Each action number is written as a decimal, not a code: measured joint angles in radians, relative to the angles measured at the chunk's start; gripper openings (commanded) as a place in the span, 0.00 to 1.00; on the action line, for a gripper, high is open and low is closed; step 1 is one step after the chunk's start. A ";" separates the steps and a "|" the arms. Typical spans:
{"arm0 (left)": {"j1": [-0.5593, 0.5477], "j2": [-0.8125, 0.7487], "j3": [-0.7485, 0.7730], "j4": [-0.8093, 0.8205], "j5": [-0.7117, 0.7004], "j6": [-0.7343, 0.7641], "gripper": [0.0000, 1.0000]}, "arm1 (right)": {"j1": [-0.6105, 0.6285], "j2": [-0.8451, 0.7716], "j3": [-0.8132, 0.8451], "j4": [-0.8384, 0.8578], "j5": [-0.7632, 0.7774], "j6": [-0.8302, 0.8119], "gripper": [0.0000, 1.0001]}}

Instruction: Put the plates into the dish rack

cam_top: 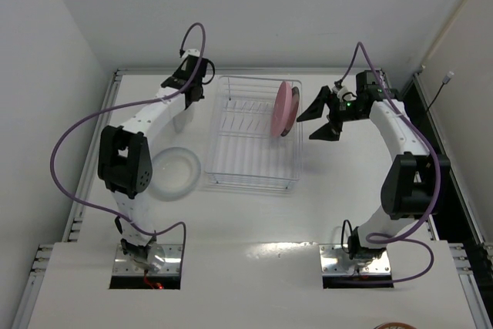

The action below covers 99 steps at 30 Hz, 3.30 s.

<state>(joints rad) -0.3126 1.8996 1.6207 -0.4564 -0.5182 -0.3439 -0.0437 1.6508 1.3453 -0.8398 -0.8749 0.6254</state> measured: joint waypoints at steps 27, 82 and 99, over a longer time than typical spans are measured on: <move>-0.012 -0.081 0.182 0.256 0.769 -0.462 0.00 | -0.039 -0.058 -0.024 -0.011 0.028 0.003 0.80; -0.362 0.216 0.475 -0.155 0.246 -0.306 0.00 | -0.047 -0.061 -0.055 -0.029 0.035 0.002 0.81; -0.427 0.248 0.501 -0.161 0.063 -0.259 0.00 | -0.047 -0.076 -0.101 -0.038 0.024 0.002 0.81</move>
<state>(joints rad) -0.7399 2.1471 2.1216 -0.6170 -0.4549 -0.6033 -0.0902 1.5753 1.2446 -0.8776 -0.8509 0.6270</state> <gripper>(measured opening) 0.027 0.808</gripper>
